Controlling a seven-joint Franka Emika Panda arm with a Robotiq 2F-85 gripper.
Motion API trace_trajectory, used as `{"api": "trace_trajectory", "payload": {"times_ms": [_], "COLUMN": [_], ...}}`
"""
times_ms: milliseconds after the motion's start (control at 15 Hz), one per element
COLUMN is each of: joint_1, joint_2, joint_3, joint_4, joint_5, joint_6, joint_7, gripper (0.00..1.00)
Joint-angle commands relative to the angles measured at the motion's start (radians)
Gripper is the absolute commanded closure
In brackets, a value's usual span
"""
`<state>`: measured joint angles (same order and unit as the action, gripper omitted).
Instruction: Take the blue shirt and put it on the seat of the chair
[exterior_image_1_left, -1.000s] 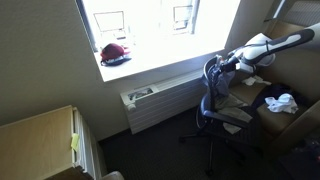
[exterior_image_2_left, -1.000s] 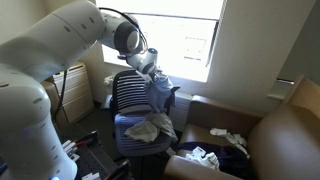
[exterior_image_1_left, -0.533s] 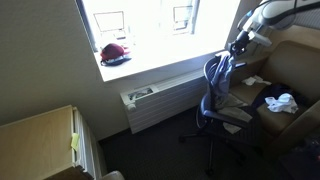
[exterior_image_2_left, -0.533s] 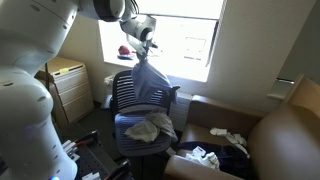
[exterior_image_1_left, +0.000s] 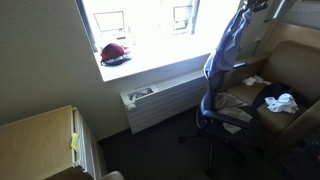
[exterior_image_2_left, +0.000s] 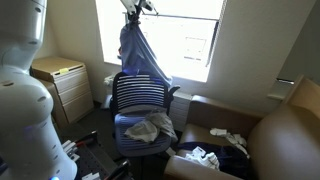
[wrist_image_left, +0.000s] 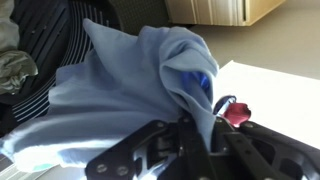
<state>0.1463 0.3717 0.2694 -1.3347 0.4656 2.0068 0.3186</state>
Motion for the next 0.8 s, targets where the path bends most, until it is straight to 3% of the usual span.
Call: {"api": "trace_trajectory", "payload": {"times_ms": [0, 133, 267, 733], "joint_1": [0.023, 0.066, 0.078, 0.106], "joint_2": [-0.095, -0.116, -0.098, 0.006], "joint_3": [-0.034, -0.075, -0.103, -0.156], "joint_4": [0.086, 0.176, 0.224, 0.125], "joint_5": [0.016, -0.163, -0.297, -0.747], "joint_6": [-0.103, -0.136, -0.180, -0.117], "joint_7": [0.152, 0.244, 0.256, 0.320], "gripper": [0.98, 0.98, 0.98, 0.98]}}
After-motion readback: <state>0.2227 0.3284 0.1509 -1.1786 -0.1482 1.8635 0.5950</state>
